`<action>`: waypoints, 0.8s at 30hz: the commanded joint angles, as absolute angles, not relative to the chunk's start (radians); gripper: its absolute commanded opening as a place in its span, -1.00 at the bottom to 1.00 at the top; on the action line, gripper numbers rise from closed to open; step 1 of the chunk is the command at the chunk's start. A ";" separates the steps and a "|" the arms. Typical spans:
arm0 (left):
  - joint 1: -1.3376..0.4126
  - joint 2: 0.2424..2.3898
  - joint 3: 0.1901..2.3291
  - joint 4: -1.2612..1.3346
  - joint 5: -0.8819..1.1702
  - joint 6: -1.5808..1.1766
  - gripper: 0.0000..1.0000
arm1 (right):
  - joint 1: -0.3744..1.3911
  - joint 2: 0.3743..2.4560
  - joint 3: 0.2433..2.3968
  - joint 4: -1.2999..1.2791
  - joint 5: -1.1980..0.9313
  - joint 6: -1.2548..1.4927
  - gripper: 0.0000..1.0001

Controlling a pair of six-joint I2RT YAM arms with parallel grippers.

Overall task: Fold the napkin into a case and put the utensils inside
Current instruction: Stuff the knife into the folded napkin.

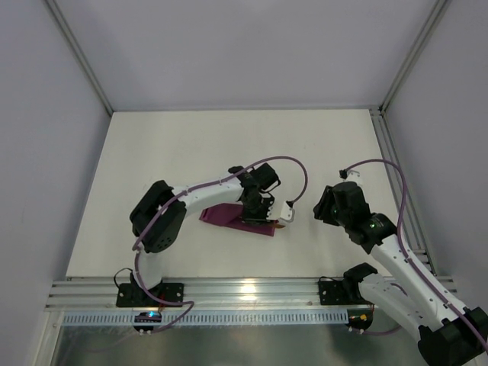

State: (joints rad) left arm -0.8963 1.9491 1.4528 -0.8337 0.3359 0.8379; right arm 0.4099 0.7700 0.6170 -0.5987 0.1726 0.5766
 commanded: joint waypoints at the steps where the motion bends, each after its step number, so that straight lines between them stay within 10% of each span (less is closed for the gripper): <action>1: -0.917 1.954 1.486 -0.841 0.382 0.844 -0.37 | 0.405 0.755 0.615 -0.574 0.175 0.561 -0.11; 12: -0.956 2.063 1.585 -0.804 0.341 0.839 -0.27 | 0.405 0.744 0.611 -0.575 0.181 0.551 -0.11; 24: -0.962 2.089 1.583 -0.834 0.324 0.839 -0.74 | 0.405 0.722 0.601 -0.581 0.184 0.549 -0.11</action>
